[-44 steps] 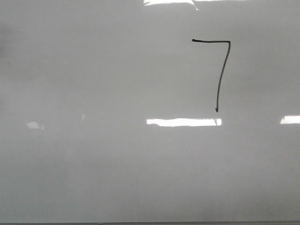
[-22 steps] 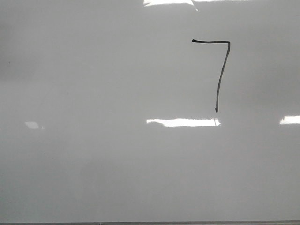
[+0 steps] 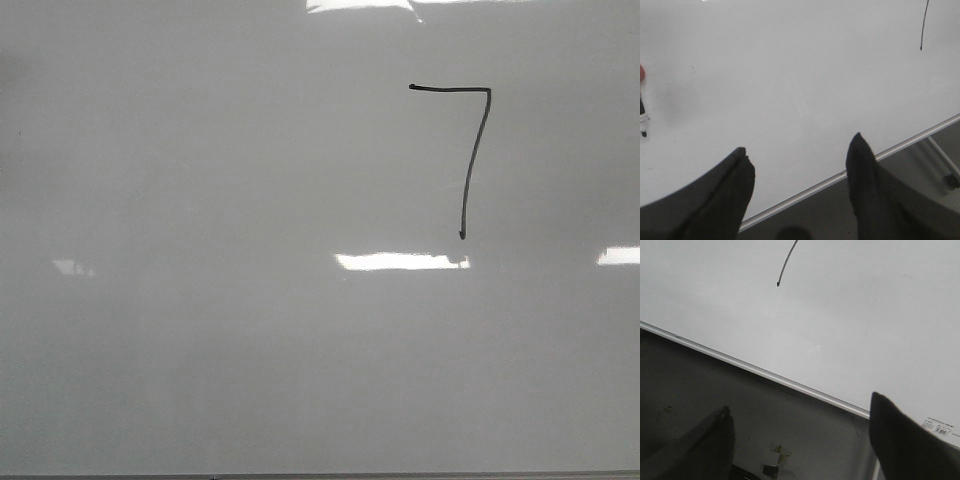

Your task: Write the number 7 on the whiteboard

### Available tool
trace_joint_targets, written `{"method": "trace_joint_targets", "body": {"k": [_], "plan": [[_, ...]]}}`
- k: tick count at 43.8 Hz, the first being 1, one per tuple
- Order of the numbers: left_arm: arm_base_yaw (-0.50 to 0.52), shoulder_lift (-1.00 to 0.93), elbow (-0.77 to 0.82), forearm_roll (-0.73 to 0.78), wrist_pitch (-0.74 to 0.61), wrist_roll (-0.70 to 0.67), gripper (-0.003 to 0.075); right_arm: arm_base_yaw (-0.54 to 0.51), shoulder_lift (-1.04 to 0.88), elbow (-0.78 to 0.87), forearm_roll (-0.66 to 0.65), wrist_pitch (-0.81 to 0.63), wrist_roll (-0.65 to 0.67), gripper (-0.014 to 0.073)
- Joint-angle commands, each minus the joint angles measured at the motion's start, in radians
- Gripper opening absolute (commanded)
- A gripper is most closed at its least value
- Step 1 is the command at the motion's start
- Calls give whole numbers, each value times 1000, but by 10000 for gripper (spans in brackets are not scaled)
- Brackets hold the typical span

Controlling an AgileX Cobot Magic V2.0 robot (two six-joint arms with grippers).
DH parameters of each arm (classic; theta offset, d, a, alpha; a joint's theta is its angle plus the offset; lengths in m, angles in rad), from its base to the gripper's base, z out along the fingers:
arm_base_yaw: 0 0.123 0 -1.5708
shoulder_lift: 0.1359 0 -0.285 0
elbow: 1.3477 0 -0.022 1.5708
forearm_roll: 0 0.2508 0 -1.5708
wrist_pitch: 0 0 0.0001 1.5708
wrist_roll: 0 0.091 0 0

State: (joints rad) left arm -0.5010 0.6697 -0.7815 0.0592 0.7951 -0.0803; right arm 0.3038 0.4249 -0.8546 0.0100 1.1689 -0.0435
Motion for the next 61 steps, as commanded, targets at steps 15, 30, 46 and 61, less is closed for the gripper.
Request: {"method": "trace_joint_targets", "body": {"k": [15, 30, 46, 61], "plan": [[-7, 0, -27, 5, -92, 29, -21, -6, 10, -20, -10, -64, 6, -63], [-7, 0, -27, 5, -87, 54, -20, -6, 10, -20, -10, -46, 6, -69], [0, -2, -25, 5, -87, 54, -20, -6, 10, -20, -10, -46, 6, -69], [335, -246, 150, -164, -260, 204, -20, -6, 10, -20, -10, -47, 6, -69]]}}
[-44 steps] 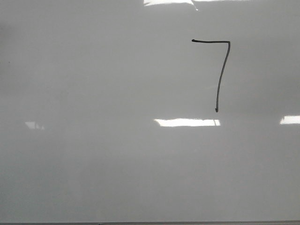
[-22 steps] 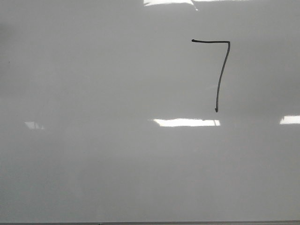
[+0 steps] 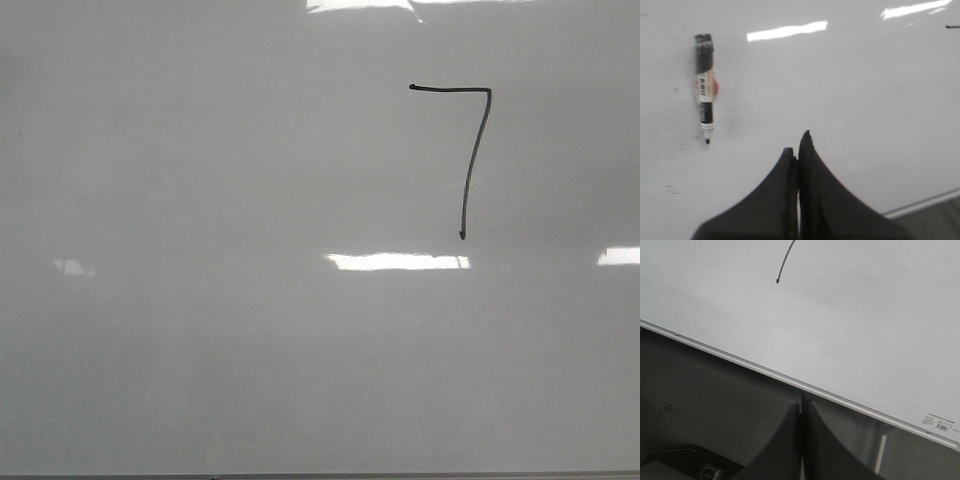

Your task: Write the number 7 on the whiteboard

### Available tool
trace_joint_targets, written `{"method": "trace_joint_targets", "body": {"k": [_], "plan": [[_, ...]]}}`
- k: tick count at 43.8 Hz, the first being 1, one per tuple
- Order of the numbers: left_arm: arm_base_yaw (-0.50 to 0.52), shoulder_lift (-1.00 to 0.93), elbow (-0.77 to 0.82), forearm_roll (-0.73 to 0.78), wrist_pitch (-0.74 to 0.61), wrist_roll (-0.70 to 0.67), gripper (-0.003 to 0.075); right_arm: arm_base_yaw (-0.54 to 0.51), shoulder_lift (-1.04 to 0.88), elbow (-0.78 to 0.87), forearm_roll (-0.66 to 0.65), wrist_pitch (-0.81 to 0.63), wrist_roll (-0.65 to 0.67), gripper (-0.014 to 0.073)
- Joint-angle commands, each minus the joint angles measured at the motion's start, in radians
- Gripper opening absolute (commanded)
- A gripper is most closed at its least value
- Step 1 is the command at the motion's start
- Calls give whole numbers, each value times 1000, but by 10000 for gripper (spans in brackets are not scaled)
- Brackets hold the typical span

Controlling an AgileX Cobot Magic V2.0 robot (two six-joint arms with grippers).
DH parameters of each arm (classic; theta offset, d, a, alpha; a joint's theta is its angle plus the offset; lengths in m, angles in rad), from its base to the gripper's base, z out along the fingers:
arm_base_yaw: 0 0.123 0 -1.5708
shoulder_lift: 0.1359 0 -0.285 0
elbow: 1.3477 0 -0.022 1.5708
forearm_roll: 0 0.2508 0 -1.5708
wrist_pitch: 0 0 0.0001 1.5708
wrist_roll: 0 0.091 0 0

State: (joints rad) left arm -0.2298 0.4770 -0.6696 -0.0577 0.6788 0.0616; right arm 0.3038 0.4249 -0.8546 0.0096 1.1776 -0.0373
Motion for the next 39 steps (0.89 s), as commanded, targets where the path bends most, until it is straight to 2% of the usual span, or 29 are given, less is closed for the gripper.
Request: {"method": "trace_joint_targets", "body": {"k": [1, 9, 16, 26, 32, 39], "plan": [[85, -84, 72, -47, -166, 65, -20, -6, 10, -20, -10, -56, -1, -69], [251, -269, 280, -46, -354, 65, -20, -6, 10, -20, -10, -56, -1, -69], [336, -363, 414, -44, -451, 65, -20, -6, 10, -20, -10, -56, -1, -69], [329, -440, 563, -10, -603, 48, -20, -6, 10, -20, -10, -56, -1, -69], [300, -470, 611, 120, -618, -94, -20, -6, 10, -20, -10, -56, -1, -69], [300, -498, 680, 126, -705, -100, -20, -6, 10, -20, -10, -56, -1, -69]]}}
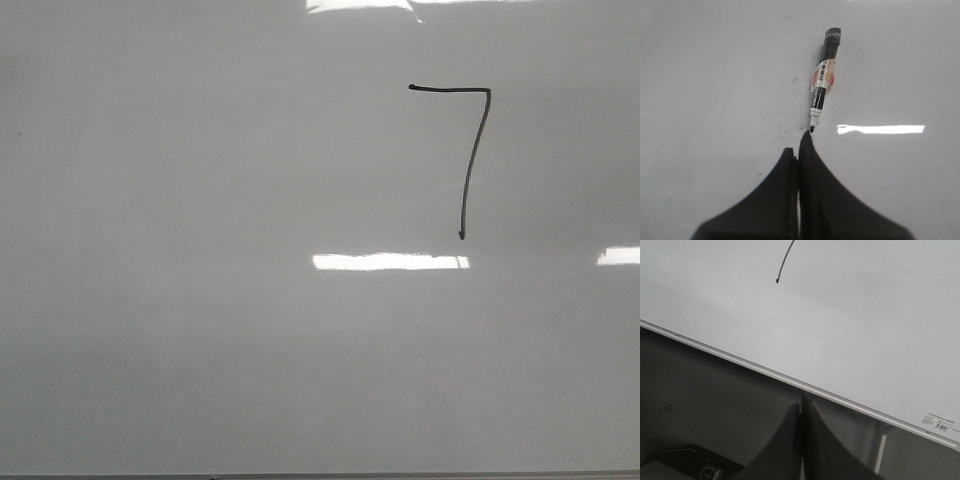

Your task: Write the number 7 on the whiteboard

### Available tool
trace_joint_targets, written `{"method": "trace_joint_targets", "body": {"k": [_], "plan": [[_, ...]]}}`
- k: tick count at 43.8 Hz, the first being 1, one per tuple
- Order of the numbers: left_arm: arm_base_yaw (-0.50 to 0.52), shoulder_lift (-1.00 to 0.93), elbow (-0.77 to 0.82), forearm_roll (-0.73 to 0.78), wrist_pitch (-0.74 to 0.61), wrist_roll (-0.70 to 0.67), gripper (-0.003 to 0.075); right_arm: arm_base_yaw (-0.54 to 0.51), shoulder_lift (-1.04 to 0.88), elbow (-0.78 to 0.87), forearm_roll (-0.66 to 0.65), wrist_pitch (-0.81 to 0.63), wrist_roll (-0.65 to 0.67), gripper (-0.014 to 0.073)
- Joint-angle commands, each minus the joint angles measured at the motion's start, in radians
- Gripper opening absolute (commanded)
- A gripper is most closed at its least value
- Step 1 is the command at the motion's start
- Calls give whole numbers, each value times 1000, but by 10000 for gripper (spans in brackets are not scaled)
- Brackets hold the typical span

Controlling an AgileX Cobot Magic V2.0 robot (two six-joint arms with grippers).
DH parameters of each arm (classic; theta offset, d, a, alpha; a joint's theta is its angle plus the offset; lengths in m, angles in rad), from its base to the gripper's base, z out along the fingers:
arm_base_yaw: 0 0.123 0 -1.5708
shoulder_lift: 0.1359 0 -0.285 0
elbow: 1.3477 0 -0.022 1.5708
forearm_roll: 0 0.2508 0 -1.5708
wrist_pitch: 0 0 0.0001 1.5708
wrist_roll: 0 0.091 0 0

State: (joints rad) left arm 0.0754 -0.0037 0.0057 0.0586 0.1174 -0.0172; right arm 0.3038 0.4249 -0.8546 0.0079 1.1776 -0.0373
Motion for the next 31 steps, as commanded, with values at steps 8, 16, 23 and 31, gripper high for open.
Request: {"method": "trace_joint_targets", "body": {"k": [8, 16, 23, 31], "plan": [[-29, -17, 4, 33, -157, -21, -20, -6, 10, -20, -8, -56, -1, -69], [-50, -17, 4, 28, -160, -21, -20, -6, 10, -20, -8, -56, -1, -69], [-50, -17, 4, 16, -161, -21, -20, -6, 10, -20, -8, -56, -1, -69], [-50, -17, 4, 16, -161, -21, -20, -6, 10, -20, -8, -56, -1, -69]]}}
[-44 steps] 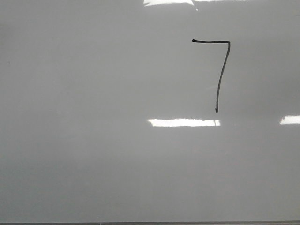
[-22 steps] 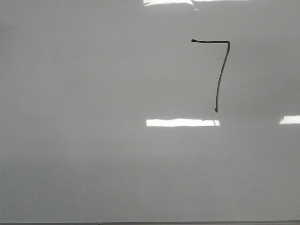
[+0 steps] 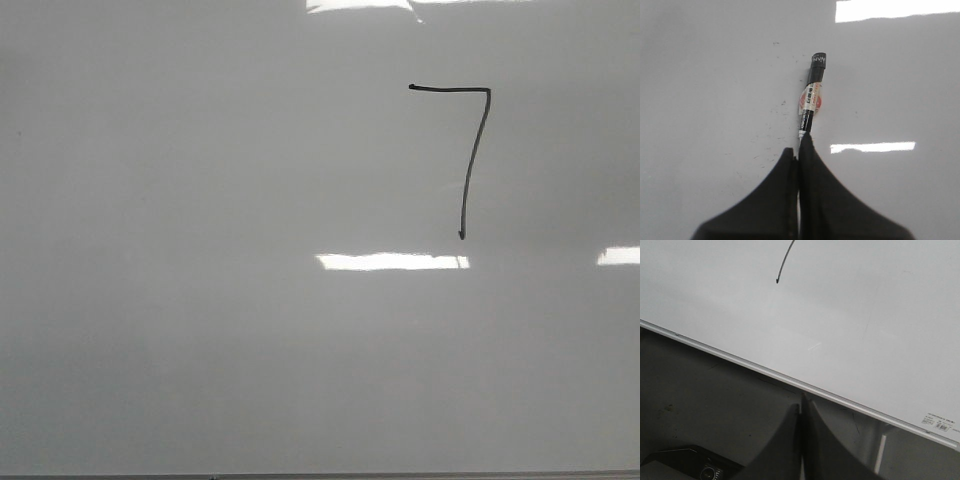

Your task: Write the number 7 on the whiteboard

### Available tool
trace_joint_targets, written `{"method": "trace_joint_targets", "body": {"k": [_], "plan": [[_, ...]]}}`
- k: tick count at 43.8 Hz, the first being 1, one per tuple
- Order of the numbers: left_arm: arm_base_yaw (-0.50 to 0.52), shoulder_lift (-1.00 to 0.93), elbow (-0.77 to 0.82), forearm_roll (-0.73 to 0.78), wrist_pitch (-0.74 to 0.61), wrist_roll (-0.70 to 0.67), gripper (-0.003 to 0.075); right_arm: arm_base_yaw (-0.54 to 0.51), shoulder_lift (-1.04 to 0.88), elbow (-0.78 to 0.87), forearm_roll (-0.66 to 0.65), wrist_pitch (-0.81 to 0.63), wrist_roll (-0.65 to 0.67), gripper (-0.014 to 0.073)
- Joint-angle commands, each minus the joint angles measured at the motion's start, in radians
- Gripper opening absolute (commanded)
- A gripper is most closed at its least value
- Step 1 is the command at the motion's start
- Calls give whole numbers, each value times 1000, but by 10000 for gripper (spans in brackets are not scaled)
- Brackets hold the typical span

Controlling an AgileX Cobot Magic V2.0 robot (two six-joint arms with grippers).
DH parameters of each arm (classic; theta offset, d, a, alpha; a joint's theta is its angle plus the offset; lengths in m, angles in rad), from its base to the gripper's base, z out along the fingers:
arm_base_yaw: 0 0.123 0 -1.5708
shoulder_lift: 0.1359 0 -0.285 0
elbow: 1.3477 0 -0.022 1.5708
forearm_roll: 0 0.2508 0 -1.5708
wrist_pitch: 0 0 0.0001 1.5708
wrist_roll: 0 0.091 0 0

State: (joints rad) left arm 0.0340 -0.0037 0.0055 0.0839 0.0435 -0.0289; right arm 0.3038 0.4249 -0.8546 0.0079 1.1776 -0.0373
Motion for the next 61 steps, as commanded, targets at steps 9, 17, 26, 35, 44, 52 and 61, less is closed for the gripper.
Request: {"method": "trace_joint_targets", "body": {"k": [9, 17, 26, 35, 44, 52, 61], "plan": [[-8, -17, 4, -9, -87, -10, -20, -6, 10, -20, -8, -56, -1, -69], [-48, -15, 4, -9, -87, -10, -20, -6, 10, -20, -8, -57, -1, -69], [-46, -15, 4, -9, -87, -10, -20, -6, 10, -20, -8, -57, -1, -69], [-46, -15, 4, -9, -87, -10, -20, -10, -6, -13, -15, -61, -1, -69], [-46, -15, 4, -9, -87, -10, -20, -135, -116, 122, -43, -301, -1, -69], [-46, -15, 4, -9, -87, -10, -20, -236, -245, 366, -38, -628, -1, -69], [-46, -15, 4, -9, -87, -10, -20, -285, -363, 624, -8, -887, -1, -69]]}}
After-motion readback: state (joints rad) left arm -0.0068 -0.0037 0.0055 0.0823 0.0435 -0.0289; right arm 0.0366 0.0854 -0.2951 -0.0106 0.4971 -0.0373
